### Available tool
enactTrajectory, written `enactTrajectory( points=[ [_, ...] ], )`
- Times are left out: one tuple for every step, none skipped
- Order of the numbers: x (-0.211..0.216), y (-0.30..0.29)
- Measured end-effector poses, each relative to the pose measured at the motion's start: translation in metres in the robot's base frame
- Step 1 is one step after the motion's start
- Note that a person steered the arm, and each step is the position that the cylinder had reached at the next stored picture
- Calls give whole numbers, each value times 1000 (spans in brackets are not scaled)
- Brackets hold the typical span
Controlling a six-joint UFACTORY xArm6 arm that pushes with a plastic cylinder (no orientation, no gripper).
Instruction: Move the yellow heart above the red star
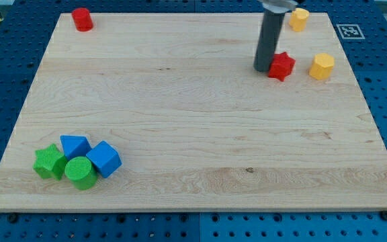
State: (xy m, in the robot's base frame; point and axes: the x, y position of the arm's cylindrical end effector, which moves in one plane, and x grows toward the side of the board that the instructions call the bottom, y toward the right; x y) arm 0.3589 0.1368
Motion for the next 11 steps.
enactTrajectory(
  points=[
    [0, 5],
    [-40, -33],
    [-122, -33],
    [-167, 2],
    [-168, 85],
    [-168, 133],
    [-165, 133],
    [-137, 115],
    [-124, 99],
    [-122, 94],
    [-101, 91]
  ],
)
